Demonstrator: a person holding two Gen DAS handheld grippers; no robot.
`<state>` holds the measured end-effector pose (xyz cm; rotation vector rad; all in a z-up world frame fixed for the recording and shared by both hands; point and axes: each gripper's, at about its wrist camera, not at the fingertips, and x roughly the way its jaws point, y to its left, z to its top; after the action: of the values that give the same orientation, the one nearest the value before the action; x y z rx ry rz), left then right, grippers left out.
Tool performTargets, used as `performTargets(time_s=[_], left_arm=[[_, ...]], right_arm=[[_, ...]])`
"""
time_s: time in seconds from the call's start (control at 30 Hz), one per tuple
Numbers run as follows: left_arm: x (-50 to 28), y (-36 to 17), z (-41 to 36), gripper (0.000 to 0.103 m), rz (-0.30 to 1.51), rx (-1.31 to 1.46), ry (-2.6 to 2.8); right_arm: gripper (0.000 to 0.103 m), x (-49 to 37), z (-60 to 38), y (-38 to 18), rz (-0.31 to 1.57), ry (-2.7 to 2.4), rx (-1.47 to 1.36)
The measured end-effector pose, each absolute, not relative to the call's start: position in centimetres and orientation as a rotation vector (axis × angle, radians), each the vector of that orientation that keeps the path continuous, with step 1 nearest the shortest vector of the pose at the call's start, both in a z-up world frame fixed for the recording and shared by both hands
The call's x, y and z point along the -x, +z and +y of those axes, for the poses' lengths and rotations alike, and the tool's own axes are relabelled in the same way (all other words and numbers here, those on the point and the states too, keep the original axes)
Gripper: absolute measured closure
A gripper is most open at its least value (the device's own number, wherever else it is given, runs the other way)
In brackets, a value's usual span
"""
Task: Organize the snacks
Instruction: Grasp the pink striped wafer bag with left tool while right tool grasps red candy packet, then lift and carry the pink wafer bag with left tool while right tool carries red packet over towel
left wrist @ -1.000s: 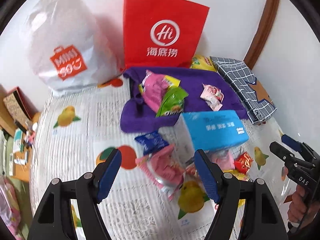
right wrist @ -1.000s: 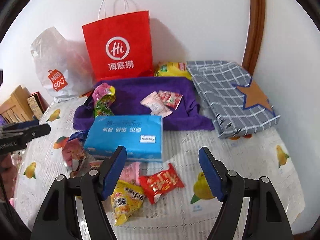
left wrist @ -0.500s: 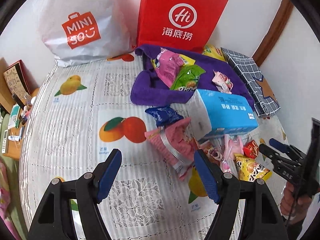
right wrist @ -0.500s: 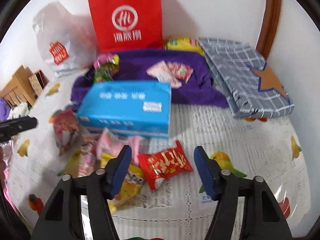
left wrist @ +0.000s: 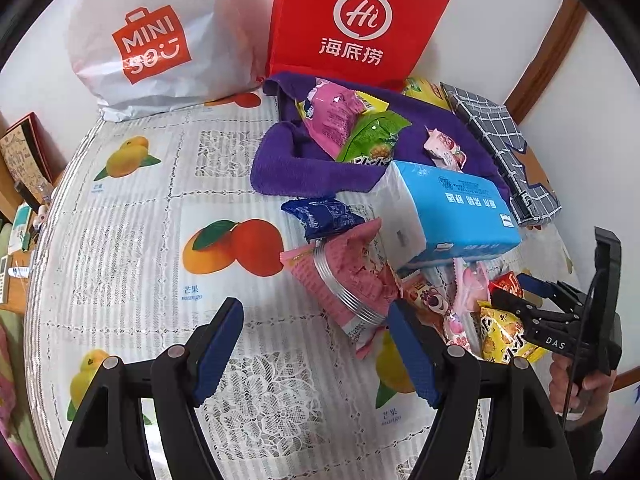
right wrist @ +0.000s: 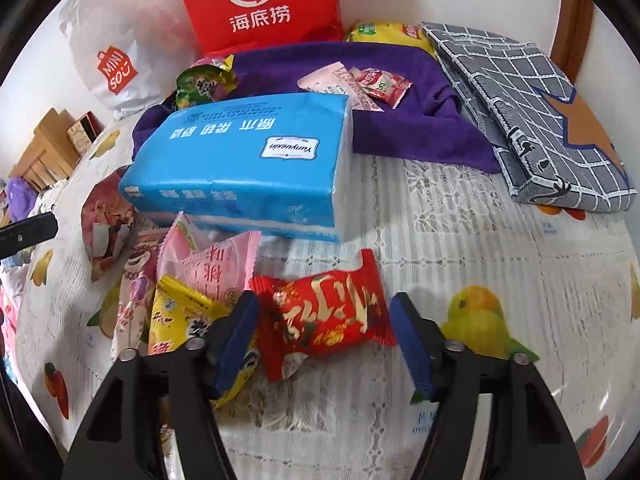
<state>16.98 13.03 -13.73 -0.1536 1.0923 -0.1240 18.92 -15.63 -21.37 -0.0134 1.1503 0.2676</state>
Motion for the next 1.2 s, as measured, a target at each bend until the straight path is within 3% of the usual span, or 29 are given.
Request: performTargets(time_s=[0.07,0.17,0.33,0.7,0.87,1.2], left_arm=[[-17.2,-13.9,12.8,0.030,1.094,0.155,-0.131],[-17.8,-14.1,12.1,0.030,1.094,0.160,-0.148],[-19.4,-15.1,11.0,0.030,1.118,0.192,-0.154],[-21.0,-18.6,9.4,0.030,1.173,0.228,-0.136],[-20.8,-18.5,8.4,0.047,1.172,0.178,-0.150],[-18.1,-15.9,8.9,0.049,1.127,0.177,-0.163]], right_arm=[[0.024,-19.4,-15.7,-22.0,1.172,0.291,0.000],[0.025,-19.5,-15.5,-22.0,1.162,0.312,0.028],[0.047,-19.4,-16.1,-21.7,1.154,0.330,0.020],[0.046,-18.8,-20.0,-21.9,1.139,0.220,-0.015],[0.045,-18.2,-19.0,-22.0,1.120,0.210,0.076],[0.051,-16.2,-19.5,-19.6,1.083,0.191,0.038]])
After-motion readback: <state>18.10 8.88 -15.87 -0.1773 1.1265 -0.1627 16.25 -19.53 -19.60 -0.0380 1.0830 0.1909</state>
